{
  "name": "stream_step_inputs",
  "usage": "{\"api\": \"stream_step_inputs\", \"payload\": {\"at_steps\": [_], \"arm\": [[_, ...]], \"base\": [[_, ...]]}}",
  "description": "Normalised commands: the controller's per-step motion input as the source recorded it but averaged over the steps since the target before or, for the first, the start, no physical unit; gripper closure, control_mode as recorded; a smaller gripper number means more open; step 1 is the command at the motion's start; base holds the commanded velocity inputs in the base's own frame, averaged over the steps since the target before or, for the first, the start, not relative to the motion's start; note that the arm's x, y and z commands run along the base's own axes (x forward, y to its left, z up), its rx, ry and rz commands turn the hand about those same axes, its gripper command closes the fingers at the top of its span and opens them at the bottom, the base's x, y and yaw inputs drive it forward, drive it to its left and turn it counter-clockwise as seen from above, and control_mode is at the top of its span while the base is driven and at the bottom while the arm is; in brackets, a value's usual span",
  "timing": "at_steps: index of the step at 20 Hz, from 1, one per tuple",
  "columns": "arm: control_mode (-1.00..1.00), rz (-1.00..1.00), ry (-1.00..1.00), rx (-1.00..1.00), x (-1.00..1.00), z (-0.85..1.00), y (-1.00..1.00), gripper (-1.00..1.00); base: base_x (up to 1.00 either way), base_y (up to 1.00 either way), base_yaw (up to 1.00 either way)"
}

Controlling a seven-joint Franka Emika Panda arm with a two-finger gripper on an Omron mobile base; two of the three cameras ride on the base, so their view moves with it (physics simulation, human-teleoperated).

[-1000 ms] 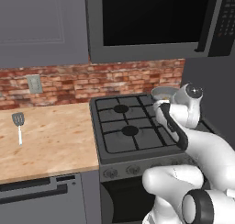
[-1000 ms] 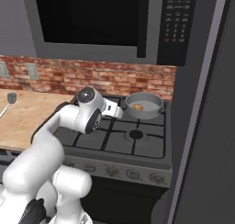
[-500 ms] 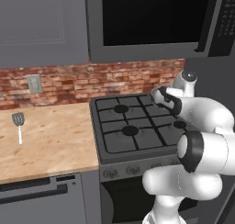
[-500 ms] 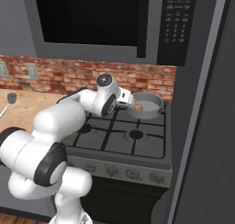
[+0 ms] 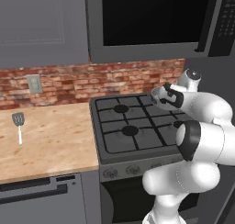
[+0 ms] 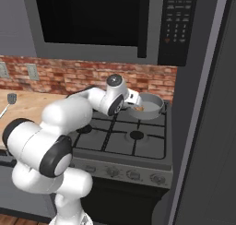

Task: Put the onion and garlic in the pot. Retrieve the spatula and lightly stir the vegetables in the pot.

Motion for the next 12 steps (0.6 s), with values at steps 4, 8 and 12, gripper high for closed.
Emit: {"api": "stream_step_inputs", "payload": {"at_steps": [4, 8, 12], "arm": [[-1.0, 0.0, 0.0, 0.0, 0.26, 0.0, -0.23, 1.0], [-1.0, 0.0, 0.0, 0.0, 0.37, 0.0, -0.32, 1.0], [-1.0, 0.0, 0.07, 0.0, 0.33, -0.26, -0.3, 1.0]], "base": [[0.0, 0.0, 0.0], [0.0, 0.0, 0.0], [0.0, 0.0, 0.0]]}}
